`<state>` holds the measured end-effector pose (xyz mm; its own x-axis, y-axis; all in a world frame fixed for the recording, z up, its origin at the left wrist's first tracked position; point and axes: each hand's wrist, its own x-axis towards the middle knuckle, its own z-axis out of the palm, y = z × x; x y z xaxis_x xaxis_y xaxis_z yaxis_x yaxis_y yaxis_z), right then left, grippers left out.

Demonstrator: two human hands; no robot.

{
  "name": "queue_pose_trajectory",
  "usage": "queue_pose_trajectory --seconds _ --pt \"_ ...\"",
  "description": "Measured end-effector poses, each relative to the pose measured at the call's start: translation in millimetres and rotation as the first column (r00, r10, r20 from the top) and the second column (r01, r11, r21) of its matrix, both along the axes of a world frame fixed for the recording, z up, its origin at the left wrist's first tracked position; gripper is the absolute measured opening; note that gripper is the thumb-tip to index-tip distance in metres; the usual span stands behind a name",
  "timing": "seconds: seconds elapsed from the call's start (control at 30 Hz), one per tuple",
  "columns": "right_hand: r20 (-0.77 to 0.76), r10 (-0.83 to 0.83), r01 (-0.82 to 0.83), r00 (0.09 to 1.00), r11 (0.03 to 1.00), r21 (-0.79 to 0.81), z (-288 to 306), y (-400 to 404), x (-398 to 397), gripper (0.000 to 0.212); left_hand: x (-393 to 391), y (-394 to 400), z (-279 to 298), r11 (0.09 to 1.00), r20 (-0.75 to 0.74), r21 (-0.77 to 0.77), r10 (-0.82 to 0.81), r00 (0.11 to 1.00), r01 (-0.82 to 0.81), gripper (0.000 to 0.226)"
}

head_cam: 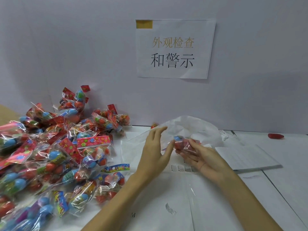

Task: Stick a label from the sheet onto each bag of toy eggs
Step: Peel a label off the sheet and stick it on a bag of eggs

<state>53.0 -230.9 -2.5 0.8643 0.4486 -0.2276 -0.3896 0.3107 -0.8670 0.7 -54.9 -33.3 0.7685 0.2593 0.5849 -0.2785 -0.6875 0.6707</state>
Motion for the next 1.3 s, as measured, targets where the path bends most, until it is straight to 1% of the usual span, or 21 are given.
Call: queue_pose_trajectory --seconds 0.03,0.1,0.17,0.2,0.4,0.53,0.6,0.67,0.7,0.73,0.77,0.8,0.83,0.87,0.9,0.93,1.0,1.03,1.1,1.17,1.3 --pt "-0.013 0.007 -0.007 1.000 1.000 -0.003 1 -2 1 0.028 0 1 1 0.998 -0.118 -0.070 -0.003 0.993 -0.005 0.050" --pt "-0.009 0.019 -0.019 1.000 1.000 0.003 2 -5 2 0.029 0 3 3 0.947 -0.273 -0.321 -0.100 0.957 0.008 0.051" --pt "0.025 0.053 -0.053 0.998 0.998 0.013 3 -7 2 0.031 0 3 7 0.826 -0.270 -0.562 -0.224 0.936 0.035 0.046" --pt "0.035 0.069 -0.069 0.997 0.997 0.018 3 -7 2 0.033 0 4 8 0.790 -0.247 -0.612 -0.235 0.940 0.037 0.045" --pt "0.064 0.038 -0.040 0.997 0.999 0.020 -3 -2 3 0.036 -1 7 13 0.783 -0.182 -0.622 -0.142 0.973 -0.002 0.033" --pt "0.193 -0.045 0.062 0.980 0.995 -0.081 -9 3 2 0.036 2 7 9 0.843 -0.228 -0.535 -0.091 0.970 -0.047 0.029" --pt "0.195 -0.055 0.070 0.979 0.995 -0.073 -11 8 2 0.033 3 8 6 0.868 -0.222 -0.494 -0.069 0.973 -0.051 0.026" --pt "0.097 -0.018 0.013 0.995 0.999 0.048 -5 7 4 0.026 2 9 4 0.896 -0.224 -0.439 -0.030 0.974 -0.073 0.023" --pt "-0.006 0.033 -0.031 0.999 0.977 0.212 1 2 6 0.024 2 10 3 0.917 -0.222 -0.390 -0.001 0.975 -0.088 0.022" --pt "-0.101 0.142 -0.081 0.985 0.886 0.457 9 -7 6 0.026 2 11 3 0.941 -0.219 -0.323 0.030 0.975 -0.101 0.020" --pt "-0.109 0.268 -0.118 0.957 0.706 0.698 17 -17 5 0.030 2 13 2 0.968 -0.221 -0.224 0.062 0.973 -0.113 0.018" --pt "-0.040 0.364 -0.148 0.931 0.476 0.867 24 -27 4 0.033 2 16 1 0.989 -0.226 -0.072 0.110 0.968 -0.130 0.017" --pt "0.047 0.409 -0.190 0.911 0.318 0.929 32 -34 2 0.036 2 19 0 0.979 -0.232 0.133 0.185 0.955 -0.157 0.017" --pt "0.123 0.444 -0.246 0.888 0.232 0.941 36 -40 2 0.039 2 20 0 0.921 -0.235 0.342 0.278 0.931 -0.188 0.017" --pt "0.144 0.465 -0.283 0.873 0.244 0.928 35 -43 2 0.041 1 22 2 0.831 -0.239 0.511 0.383 0.892 -0.221 0.019" --pt "0.131 0.490 -0.304 0.862 0.293 0.906 33 -41 3 0.042 -1 24 5 0.749 -0.266 0.618 0.484 0.834 -0.239 0.021" --pt "-0.028 0.445 -0.234 0.895 0.522 0.820 23 -32 3 0.036 -6 33 12 0.659 -0.368 0.718 0.633 0.682 -0.224 0.026" --pt "-0.122 0.365 -0.163 0.923 0.657 0.736 17 -25 4 0.033 -9 39 14 0.631 -0.406 0.749 0.678 0.613 -0.202 0.029" --pt "-0.207 0.244 -0.090 0.948 0.825 0.558 11 -9 3 0.034 -14 52 16 0.587 -0.444 0.796 0.732 0.516 -0.149 0.033" --pt "-0.223 0.218 -0.098 0.950 0.888 0.450 9 5 0 0.034 -17 63 17 0.594 -0.483 0.795 0.743 0.463 -0.124 0.039" --pt "-0.187 0.201 -0.131 0.961 0.935 0.329 5 13 -6 0.030 -18 70 14 0.641 -0.541 0.761 0.713 0.445 -0.101 0.051"
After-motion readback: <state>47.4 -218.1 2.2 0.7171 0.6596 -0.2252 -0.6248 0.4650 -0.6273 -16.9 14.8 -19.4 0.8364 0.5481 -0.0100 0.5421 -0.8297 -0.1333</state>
